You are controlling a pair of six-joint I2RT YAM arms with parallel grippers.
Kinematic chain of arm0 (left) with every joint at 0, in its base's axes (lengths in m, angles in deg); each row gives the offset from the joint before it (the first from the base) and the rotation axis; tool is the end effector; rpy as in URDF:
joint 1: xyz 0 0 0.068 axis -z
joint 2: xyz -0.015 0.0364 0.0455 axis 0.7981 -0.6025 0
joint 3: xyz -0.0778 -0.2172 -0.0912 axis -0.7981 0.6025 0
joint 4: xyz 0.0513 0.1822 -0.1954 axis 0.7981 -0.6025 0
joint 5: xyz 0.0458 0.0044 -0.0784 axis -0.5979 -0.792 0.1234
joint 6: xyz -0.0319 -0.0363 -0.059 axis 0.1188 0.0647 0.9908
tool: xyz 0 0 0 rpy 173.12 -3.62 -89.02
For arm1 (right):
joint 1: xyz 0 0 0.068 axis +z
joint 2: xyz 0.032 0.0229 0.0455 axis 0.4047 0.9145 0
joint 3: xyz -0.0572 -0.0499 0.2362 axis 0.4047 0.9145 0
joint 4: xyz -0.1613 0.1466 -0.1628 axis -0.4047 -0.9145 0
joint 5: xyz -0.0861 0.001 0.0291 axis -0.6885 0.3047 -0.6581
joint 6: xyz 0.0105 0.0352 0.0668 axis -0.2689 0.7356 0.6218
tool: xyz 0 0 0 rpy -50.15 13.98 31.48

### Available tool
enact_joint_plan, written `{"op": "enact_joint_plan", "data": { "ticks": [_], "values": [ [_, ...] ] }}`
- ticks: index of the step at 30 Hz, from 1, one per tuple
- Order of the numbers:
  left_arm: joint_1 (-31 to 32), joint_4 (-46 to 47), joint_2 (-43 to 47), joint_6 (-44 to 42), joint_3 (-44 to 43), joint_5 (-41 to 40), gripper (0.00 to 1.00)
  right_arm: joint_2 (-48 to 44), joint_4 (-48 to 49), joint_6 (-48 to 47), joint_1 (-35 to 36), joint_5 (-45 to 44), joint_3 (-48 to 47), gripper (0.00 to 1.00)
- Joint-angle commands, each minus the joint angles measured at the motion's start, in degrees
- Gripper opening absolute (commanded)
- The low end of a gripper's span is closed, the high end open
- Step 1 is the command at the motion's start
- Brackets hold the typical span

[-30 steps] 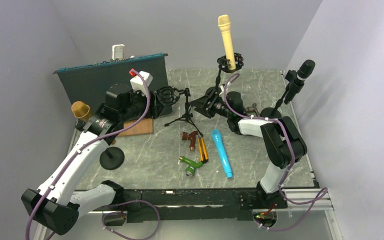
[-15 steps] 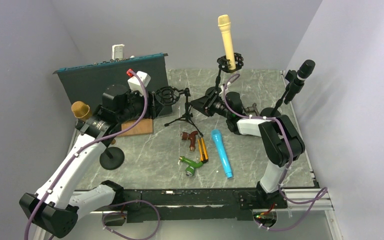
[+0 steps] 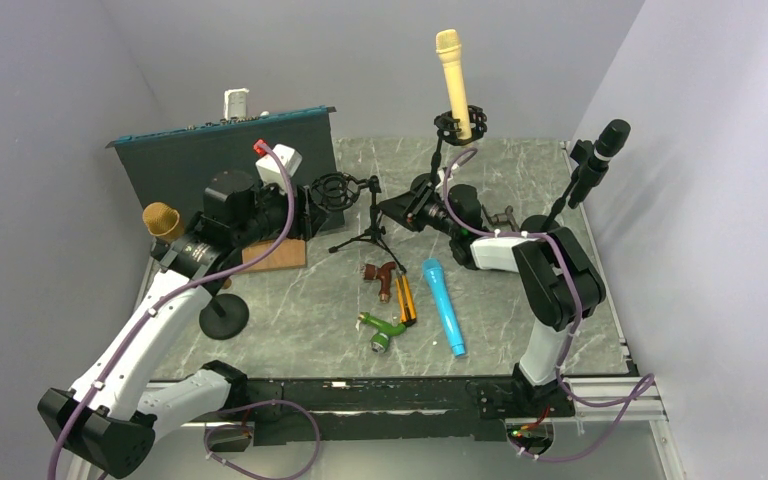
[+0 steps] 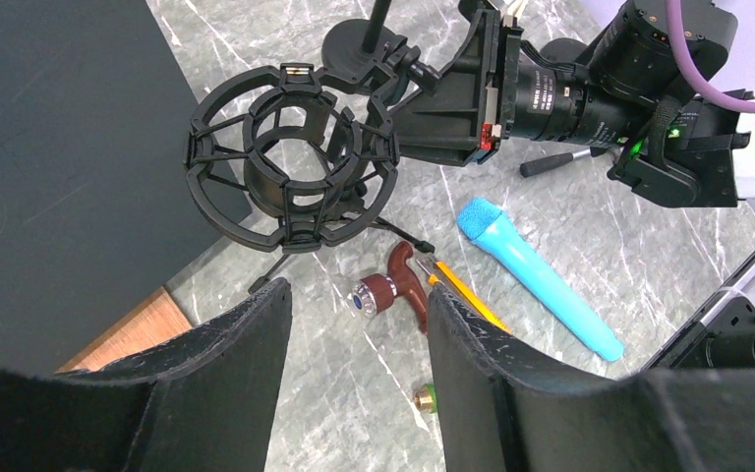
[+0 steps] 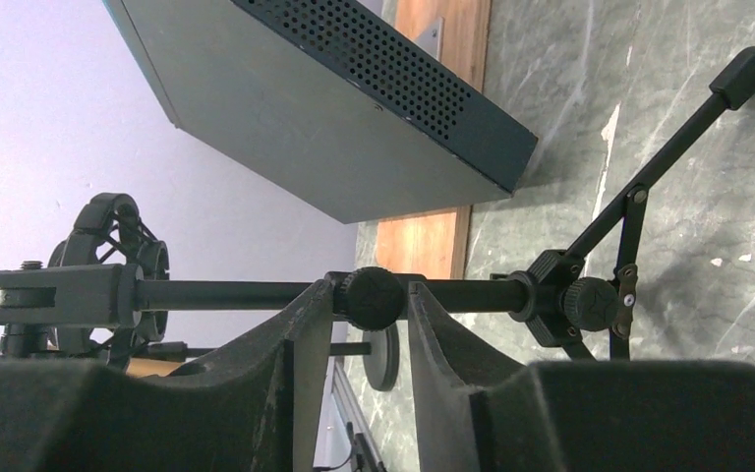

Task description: Remove the microphone from the stand

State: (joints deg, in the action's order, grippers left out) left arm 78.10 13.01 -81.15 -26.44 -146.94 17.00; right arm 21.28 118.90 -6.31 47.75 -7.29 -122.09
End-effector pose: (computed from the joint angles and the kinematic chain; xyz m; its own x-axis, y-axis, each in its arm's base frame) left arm 0.2436 -0.1313 0.3549 -0.4022 -0.0263 -0.9152 0.5483 0.7936 -0.2638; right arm 0.3579 0.1905 0.1517 -0.7713 0.5670 -0.2892 -0.1430 0.2884 0.9468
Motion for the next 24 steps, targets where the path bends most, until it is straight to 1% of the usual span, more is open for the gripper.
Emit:
{"op": "enact_joint_plan", "data": {
  "ticks": [1,4,7,9,13,15,18,24],
  "values": [
    [-0.2,2.3,0.4,0.0,-0.3,1.8,0.57,0.2,5.6,0.0,0.6,-1.5,-0.4,0.33],
    [-0.2,2.3,0.6,0.0,-0.2,1.6,0.57,0.9,8.5,-0.2,0.7,-0.8,0.5,0.28],
    [-0.2,2.4,0.7,-0.1,-0.2,1.5,0.57,1.9,12.6,-0.8,0.6,0.5,1.7,0.27],
    [-0.2,2.3,0.7,-0.1,-0.2,1.7,0.57,2.7,16.7,-1.7,0.7,1.7,2.9,0.2],
    [-0.2,2.2,0.8,-0.2,-0.2,1.7,0.57,3.9,23.2,-4.0,0.5,2.8,5.1,0.11],
    [-0.2,2.4,1.0,-0.2,-0.1,1.6,0.57,4.6,25.0,-5.8,0.6,3.0,5.9,0.01],
    [-0.2,2.4,0.9,-0.3,-0.1,1.8,0.57,7.2,28.1,-8.5,0.5,4.1,5.8,0.0],
    [-0.2,2.2,0.3,-0.4,-0.4,1.7,0.57,13.0,34.0,-9.3,0.2,4.3,6.2,0.0]
  ]
}}
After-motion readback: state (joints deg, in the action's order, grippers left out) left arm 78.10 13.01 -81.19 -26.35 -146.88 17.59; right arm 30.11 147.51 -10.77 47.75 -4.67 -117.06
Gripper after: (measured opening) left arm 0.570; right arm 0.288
